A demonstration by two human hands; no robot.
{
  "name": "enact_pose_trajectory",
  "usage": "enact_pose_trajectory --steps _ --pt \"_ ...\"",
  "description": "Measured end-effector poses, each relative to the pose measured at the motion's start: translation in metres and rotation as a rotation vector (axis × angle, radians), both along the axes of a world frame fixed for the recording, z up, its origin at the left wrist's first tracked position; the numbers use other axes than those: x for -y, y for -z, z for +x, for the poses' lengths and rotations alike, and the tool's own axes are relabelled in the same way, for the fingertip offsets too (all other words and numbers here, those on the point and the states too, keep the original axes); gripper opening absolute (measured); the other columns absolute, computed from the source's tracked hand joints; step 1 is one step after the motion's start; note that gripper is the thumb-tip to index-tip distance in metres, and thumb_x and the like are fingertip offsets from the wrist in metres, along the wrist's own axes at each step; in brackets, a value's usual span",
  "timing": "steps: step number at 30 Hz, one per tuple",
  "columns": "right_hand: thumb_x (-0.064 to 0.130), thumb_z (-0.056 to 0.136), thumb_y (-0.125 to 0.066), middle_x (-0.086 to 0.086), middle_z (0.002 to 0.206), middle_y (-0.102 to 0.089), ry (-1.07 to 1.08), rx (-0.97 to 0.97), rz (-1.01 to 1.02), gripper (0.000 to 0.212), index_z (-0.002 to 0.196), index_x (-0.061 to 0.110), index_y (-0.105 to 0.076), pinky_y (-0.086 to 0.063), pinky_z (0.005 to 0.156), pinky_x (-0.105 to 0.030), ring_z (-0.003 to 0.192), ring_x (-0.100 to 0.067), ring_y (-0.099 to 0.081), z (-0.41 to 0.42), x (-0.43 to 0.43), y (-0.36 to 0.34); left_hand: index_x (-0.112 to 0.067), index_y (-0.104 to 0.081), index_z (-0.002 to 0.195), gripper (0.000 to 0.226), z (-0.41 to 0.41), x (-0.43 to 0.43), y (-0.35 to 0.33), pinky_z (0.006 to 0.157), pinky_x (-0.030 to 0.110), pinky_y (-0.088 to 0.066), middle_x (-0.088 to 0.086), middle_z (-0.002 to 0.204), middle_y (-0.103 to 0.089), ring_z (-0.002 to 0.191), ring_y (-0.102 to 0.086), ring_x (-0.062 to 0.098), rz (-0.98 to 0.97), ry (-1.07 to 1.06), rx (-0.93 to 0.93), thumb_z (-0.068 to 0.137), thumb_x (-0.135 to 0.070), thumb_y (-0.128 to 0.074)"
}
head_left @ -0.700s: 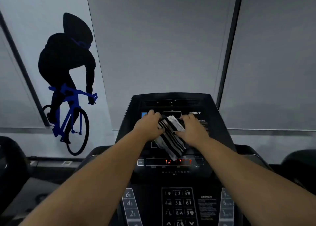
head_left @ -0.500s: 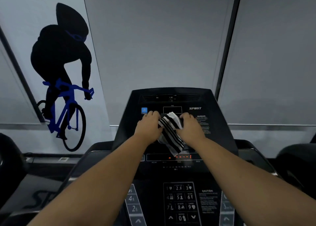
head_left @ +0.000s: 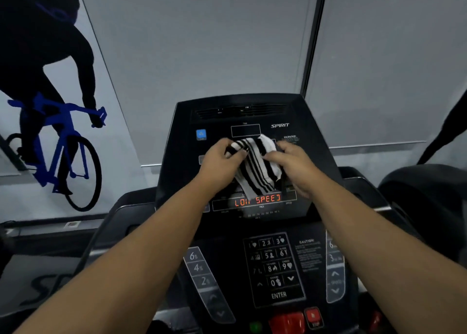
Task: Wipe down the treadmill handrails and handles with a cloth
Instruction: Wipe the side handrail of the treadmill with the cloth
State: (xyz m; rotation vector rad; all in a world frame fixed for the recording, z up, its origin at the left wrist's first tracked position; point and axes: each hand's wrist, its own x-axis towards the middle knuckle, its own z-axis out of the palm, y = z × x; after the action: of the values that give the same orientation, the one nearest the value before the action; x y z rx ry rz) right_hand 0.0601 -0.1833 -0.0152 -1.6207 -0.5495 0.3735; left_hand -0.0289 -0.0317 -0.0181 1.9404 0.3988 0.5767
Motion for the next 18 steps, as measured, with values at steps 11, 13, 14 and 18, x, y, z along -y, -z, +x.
enact_pose_trajectory --steps 11,13,14,18 --pt "0.021 0.083 -0.061 -0.02 0.111 -0.071 -0.122 -0.729 0.483 0.028 0.1 0.006 -0.077 -0.054 0.093 -0.049 0.101 -0.033 -0.07 -0.089 0.138 0.019 -0.025 -0.054 0.104 0.017 -0.039 0.147 -0.002 0.083 0.019 -0.048 -0.001 0.107 -0.063 0.1 -0.059 0.008 -0.026 0.232 0.046 0.093 -0.016 -0.063" --pt "0.025 0.086 -0.06 -0.022 0.118 -0.067 -0.108 -0.825 0.455 0.035 0.111 0.003 -0.073 -0.047 0.101 -0.05 0.11 -0.036 -0.066 -0.099 0.171 0.036 -0.025 -0.053 0.107 0.023 -0.045 0.182 0.016 0.084 0.022 -0.049 0.001 0.108 -0.063 0.102 -0.06 0.009 -0.067 0.228 0.019 0.091 -0.015 -0.066" --pt "0.027 0.09 -0.057 -0.022 0.122 -0.065 -0.096 -0.858 0.427 0.038 0.116 0.002 -0.07 -0.045 0.103 -0.049 0.113 -0.036 -0.064 -0.104 0.188 0.044 -0.025 -0.053 0.109 0.026 -0.048 0.2 0.025 0.083 0.025 -0.051 0.003 0.106 -0.064 0.099 -0.062 0.013 -0.086 0.217 0.004 0.09 -0.015 -0.067" --pt "0.03 0.097 -0.048 -0.021 0.122 -0.066 -0.015 -0.936 0.367 0.041 0.119 0.002 -0.068 -0.048 0.099 -0.046 0.112 -0.034 -0.065 -0.121 0.267 0.069 -0.023 -0.057 0.102 0.021 -0.051 0.267 0.058 0.084 0.027 -0.052 -0.002 0.098 -0.066 0.094 -0.063 0.008 -0.082 0.25 -0.052 0.088 -0.02 -0.071"
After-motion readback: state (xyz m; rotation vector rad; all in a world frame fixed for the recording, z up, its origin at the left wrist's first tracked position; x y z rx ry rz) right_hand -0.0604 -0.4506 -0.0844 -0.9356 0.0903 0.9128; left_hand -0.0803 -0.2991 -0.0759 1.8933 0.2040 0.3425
